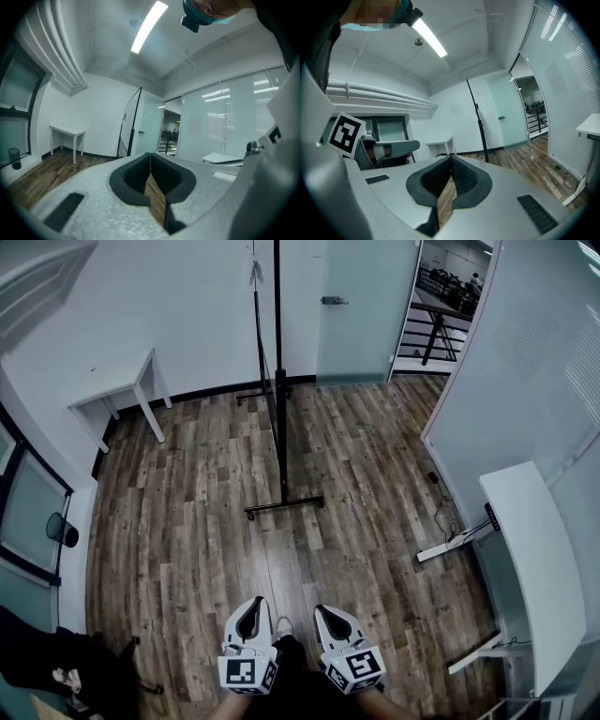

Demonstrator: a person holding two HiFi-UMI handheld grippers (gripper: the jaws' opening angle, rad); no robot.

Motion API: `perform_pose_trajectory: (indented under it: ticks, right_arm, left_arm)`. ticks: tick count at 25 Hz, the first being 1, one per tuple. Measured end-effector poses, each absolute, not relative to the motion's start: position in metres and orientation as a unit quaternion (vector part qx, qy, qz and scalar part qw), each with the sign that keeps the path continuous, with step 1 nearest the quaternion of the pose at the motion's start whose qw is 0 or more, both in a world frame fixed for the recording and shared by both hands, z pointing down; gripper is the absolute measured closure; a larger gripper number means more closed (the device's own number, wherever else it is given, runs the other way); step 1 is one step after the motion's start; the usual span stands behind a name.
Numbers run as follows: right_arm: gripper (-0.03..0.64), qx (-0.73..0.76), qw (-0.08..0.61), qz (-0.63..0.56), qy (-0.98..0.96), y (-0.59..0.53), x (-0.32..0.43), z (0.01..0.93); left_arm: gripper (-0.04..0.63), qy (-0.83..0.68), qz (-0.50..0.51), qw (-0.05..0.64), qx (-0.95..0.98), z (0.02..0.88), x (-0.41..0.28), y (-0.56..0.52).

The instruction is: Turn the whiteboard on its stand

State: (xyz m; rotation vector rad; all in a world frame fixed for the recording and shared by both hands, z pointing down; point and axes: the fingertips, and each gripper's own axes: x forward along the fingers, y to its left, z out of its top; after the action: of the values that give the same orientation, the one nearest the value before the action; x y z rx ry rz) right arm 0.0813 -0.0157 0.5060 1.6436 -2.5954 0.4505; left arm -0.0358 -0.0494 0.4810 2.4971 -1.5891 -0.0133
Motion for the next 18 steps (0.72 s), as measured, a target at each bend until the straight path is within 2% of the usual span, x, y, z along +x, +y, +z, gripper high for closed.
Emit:
perform_pose_trajectory:
  ticks: [11,18]
  right_arm:
    - [0.606,0.539,0.022,0.138,-0.831,-0.144,0.049,0.507]
    - [0.606,0.545,0.028,0.138,-0.827,-0.190,0.043,0.504]
  left_arm:
    - [0.577,-0.535,-0.013,0.089,0.840,0.478,-0.075,-0.171]
    - [0.577,-0.533,-0.012,0.100,0.840,0.481,-0.084,-0.197]
